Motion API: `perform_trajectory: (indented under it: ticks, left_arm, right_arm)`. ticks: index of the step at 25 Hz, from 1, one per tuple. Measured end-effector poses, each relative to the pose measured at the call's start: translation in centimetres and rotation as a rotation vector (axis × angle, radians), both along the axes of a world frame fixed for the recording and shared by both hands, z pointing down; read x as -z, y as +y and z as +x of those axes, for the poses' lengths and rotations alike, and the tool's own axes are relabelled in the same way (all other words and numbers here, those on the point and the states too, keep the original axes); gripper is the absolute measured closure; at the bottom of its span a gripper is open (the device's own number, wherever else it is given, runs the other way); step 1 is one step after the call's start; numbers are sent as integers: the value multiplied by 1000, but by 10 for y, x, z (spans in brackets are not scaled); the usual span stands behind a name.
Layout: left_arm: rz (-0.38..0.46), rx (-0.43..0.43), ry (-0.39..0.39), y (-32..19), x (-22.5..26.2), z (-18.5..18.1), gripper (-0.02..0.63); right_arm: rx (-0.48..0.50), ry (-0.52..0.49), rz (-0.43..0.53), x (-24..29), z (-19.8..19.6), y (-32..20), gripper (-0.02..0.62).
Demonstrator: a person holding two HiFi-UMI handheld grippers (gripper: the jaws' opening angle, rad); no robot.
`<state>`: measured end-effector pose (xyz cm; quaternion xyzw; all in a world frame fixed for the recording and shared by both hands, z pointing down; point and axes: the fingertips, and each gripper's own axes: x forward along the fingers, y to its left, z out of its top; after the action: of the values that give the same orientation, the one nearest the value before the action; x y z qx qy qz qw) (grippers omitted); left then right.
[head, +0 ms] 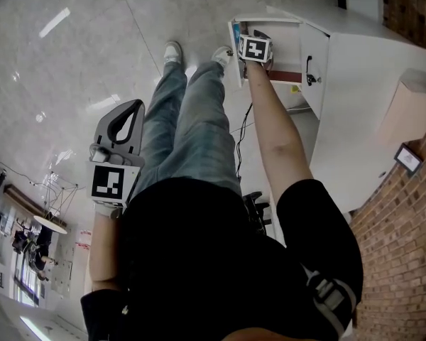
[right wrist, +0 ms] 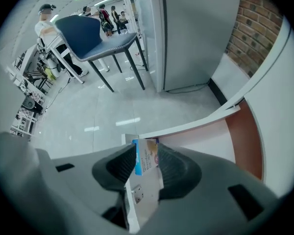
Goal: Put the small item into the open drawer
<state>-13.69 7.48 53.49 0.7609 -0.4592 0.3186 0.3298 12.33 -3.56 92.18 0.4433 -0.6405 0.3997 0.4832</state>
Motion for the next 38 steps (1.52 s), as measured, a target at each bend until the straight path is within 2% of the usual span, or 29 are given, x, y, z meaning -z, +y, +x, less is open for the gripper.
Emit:
perform_trajectory:
  ticks: [10,22,32,38]
  left_arm:
    - [114,13,33,-16,36,12,603]
    - [211,74,56,-26,72,6,603]
    - [314,68,90,-53,106,-4,603]
    - [384,53,153,-69,133,-2,603]
  right_arm:
    - [77,-78,92,85,-35,-8,469]
    - [171,-163,240,210,-68,-20,571]
    - [196,-268,388,338,-93,-36,583]
    - [215,-321,461,408,-99,-29,583]
